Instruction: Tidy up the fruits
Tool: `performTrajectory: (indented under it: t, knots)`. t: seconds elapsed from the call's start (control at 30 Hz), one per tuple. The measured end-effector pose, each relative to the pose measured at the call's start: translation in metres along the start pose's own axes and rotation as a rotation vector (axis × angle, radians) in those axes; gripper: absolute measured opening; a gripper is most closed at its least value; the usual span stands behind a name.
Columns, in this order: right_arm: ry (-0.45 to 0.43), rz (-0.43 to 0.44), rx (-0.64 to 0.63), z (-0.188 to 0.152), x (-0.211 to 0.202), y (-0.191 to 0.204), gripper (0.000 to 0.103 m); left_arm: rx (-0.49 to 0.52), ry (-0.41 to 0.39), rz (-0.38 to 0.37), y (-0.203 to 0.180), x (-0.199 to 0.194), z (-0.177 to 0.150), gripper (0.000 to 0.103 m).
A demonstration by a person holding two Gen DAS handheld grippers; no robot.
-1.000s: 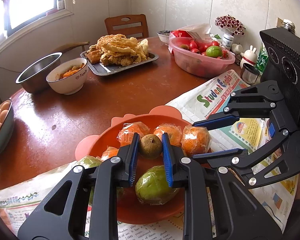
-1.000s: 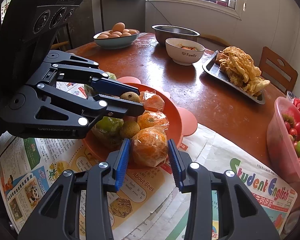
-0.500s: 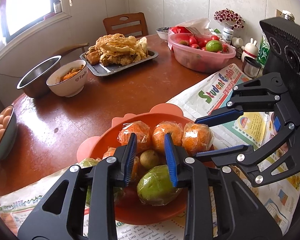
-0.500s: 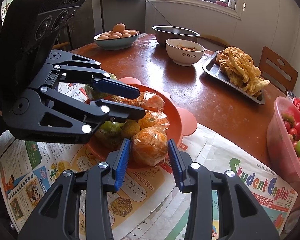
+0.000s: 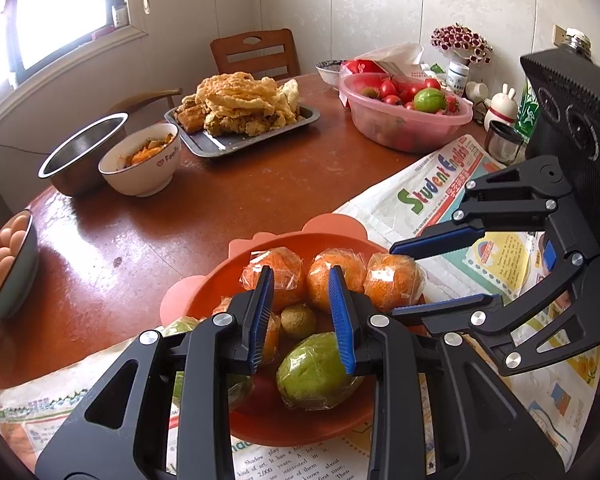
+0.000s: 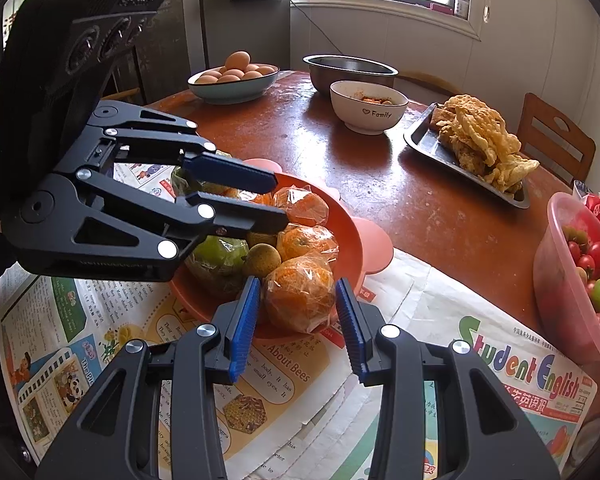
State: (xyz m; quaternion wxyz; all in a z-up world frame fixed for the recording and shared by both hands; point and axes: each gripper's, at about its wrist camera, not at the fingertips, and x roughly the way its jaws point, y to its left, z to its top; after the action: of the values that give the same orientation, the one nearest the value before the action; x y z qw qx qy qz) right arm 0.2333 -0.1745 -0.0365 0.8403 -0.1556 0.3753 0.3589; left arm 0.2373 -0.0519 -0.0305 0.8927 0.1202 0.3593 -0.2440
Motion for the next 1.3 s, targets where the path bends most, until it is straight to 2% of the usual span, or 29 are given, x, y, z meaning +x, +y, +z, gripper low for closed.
performTrajectory:
  t: [0.3, 0.43, 0.5, 0.57, 0.67, 0.93, 0.97, 1.0, 1.03, 1.07, 1.17, 1.23, 1.3]
  knots:
    - [-0.048, -0.006, 0.011, 0.008, -0.025, 0.002, 0.038, -0.028, -0.062, 0.012, 0.002, -0.029, 0.007, 0.021]
    - [-0.125, -0.038, 0.056, 0.012, -0.061, 0.010, 0.038, -0.094, -0.093, 0.028, 0.003, -0.055, 0.002, 0.021]
    - [-0.167, -0.045, 0.090, 0.012, -0.080, 0.016, 0.038, -0.127, -0.103, 0.064, 0.001, -0.072, -0.004, 0.021]
    - [-0.206, -0.064, 0.113, 0.010, -0.097, 0.028, 0.038, -0.151, -0.103, 0.141, -0.003, -0.089, -0.008, 0.021]
    - [-0.236, -0.098, 0.143, 0.006, -0.115, 0.047, 0.038, -0.225, -0.118, 0.218, -0.002, -0.116, -0.019, 0.021]
    - [-0.281, -0.115, 0.204, -0.013, -0.138, 0.086, 0.038, -0.333, -0.160, 0.321, -0.001, -0.172, -0.058, 0.022]
    - [-0.285, -0.118, 0.212, -0.015, -0.140, 0.090, 0.042, -0.344, -0.163, 0.336, -0.002, -0.179, -0.063, 0.026]
    - [-0.291, -0.122, 0.222, -0.017, -0.142, 0.092, 0.062, -0.352, -0.168, 0.350, -0.003, -0.183, -0.067, 0.043]
    - [-0.308, -0.127, 0.234, -0.020, -0.146, 0.096, 0.072, -0.358, -0.177, 0.362, -0.004, -0.189, -0.071, 0.059]
    - [-0.324, -0.132, 0.235, -0.021, -0.148, 0.098, 0.084, -0.360, -0.191, 0.371, -0.006, -0.196, -0.074, 0.063]
    - [-0.345, -0.153, 0.220, -0.024, -0.156, 0.108, 0.089, -0.363, -0.218, 0.390, -0.012, -0.207, -0.080, 0.075]
    - [-0.345, -0.173, 0.224, -0.024, -0.160, 0.111, 0.095, -0.372, -0.232, 0.398, -0.015, -0.210, -0.083, 0.093]
    - [-0.339, -0.192, 0.231, -0.024, -0.162, 0.113, 0.098, -0.377, -0.233, 0.398, -0.018, -0.210, -0.086, 0.093]
